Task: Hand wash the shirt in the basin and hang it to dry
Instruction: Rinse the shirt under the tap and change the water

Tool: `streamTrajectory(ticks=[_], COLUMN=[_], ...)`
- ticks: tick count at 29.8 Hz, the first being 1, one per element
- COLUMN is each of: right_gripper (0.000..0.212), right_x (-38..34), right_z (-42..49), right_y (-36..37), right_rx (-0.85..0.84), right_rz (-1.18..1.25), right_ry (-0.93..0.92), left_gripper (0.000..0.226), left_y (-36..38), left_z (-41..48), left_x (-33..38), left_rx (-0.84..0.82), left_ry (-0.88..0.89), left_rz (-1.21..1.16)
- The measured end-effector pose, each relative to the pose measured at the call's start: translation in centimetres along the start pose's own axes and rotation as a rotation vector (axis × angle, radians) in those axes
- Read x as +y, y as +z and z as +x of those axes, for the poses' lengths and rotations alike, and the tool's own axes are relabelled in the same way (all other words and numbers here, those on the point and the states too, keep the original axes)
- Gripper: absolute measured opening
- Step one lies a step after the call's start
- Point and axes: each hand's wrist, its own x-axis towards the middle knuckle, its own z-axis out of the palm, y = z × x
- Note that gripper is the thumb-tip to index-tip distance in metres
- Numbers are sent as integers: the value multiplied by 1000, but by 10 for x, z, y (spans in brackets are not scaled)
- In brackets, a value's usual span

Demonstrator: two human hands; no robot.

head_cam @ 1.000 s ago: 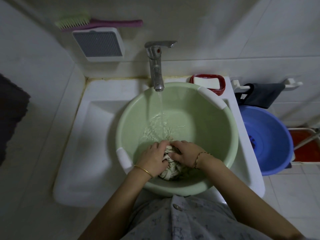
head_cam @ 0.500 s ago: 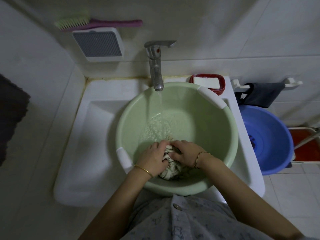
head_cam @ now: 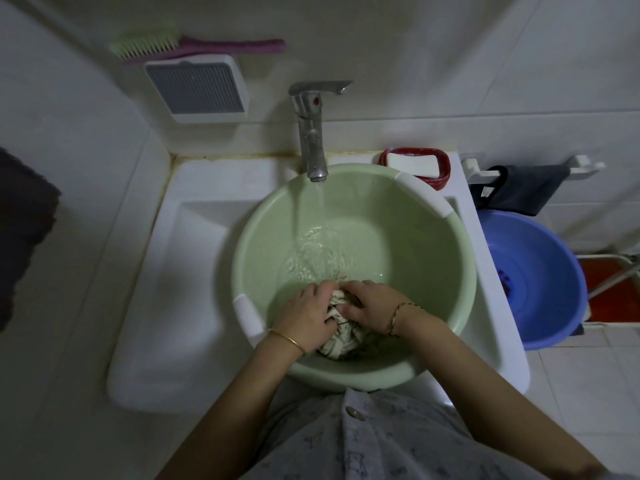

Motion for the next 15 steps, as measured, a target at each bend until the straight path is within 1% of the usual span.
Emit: streamTrajectory(ticks=[6,15], right_gripper=[52,52], right_x=[1,1], right_z=[0,0], right_y=[0,0], right_rx=[-6,-5], right_rz=[3,14], right_ry=[-3,-1], left_gripper=[58,57], left_y=[-1,1], left_z=[0,0], left_x=[0,0], left_rx=[4,-15], left_ry=[0,-4], left_rz=[29,-34])
